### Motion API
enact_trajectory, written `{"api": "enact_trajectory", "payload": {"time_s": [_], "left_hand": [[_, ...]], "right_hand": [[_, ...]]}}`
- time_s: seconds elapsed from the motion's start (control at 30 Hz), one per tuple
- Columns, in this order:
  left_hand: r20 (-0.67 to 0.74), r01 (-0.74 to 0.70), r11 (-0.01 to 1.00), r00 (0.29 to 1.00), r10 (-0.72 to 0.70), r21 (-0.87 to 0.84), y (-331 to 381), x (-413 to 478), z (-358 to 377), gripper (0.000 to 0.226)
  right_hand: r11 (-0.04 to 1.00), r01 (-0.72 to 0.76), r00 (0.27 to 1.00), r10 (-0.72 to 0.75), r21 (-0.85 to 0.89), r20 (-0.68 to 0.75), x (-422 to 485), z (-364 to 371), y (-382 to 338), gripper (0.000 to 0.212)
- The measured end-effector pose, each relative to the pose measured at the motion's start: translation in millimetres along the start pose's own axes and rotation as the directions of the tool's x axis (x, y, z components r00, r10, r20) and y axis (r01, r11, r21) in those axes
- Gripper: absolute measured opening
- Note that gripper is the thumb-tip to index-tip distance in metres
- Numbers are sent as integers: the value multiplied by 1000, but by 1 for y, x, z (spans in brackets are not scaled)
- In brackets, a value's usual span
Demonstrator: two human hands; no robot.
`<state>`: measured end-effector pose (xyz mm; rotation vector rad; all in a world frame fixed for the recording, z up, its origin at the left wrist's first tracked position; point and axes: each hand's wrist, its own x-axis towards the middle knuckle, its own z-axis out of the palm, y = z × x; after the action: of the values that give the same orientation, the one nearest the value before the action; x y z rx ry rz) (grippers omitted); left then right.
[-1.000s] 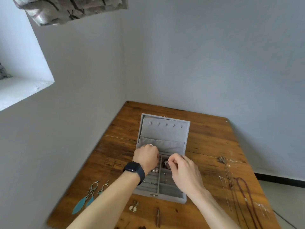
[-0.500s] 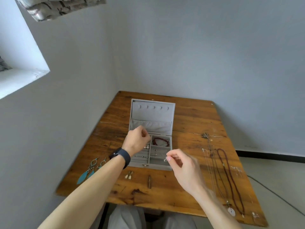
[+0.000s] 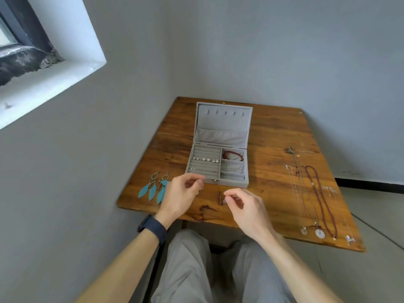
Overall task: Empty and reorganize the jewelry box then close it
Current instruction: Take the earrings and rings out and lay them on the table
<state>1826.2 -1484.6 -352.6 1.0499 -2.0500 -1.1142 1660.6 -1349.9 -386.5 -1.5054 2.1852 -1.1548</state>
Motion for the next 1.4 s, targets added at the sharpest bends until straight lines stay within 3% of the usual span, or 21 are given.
{"api": "enact_trajectory", "payload": {"time_s": [0.3, 0.5, 0.77, 1.4], "left_hand": [[184, -49, 975, 983, 9, 216, -31, -25, 12, 16], [234, -92, 934, 972, 10, 346, -33, -9, 16, 15], [166, -203, 856, 976, 140, 476, -21, 15, 24, 16], [173, -186, 835, 979, 110, 519, -25, 38, 35, 18]], "right_hand": [[1000, -6, 998, 5, 12, 68, -17, 30, 1, 14], [1000, -21, 997, 22, -18, 68, -5, 38, 5, 14], [996, -62, 997, 65, -65, 50, 23, 39, 10, 13], [981, -110, 994, 111, -162, -4, 44, 44, 14, 18]]}}
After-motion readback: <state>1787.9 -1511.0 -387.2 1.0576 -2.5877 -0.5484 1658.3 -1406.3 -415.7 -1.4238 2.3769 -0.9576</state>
